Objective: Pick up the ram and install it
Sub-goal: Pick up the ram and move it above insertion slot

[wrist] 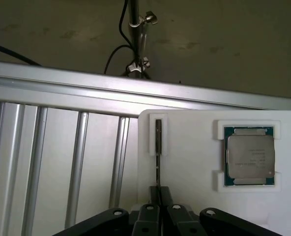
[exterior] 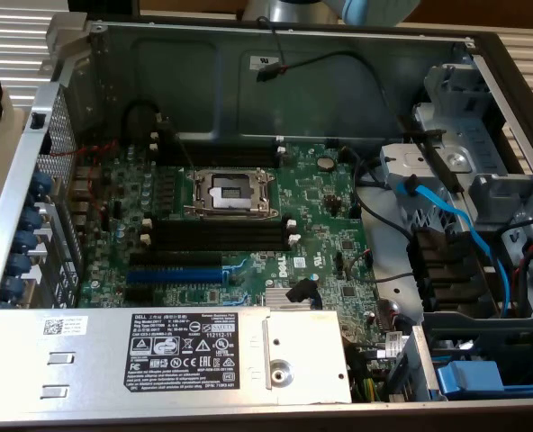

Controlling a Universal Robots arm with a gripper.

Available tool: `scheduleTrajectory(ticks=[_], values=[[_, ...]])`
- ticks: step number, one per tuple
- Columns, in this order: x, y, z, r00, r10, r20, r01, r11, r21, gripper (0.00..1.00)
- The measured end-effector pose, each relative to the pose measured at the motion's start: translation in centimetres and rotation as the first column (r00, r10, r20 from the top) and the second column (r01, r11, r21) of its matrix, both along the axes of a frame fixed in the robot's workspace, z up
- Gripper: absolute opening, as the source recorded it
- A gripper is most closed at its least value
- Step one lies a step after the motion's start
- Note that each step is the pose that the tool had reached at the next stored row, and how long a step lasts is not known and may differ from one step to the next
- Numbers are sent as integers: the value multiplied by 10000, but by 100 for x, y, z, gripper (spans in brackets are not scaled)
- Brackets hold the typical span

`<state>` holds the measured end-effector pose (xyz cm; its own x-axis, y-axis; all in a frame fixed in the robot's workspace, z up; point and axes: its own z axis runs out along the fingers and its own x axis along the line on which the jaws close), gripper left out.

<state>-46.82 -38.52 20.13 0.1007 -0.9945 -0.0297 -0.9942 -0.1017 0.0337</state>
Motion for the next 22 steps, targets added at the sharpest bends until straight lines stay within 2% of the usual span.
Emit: scheduleTrajectory(ticks=[5,11,22], values=[[0,-10,32,10000,-1,0,1,10000,5,12],[0,-10,118,10000,0,0,0,10000,5,12],[0,-10,442,10000,-1,0,1,10000,3,12]])
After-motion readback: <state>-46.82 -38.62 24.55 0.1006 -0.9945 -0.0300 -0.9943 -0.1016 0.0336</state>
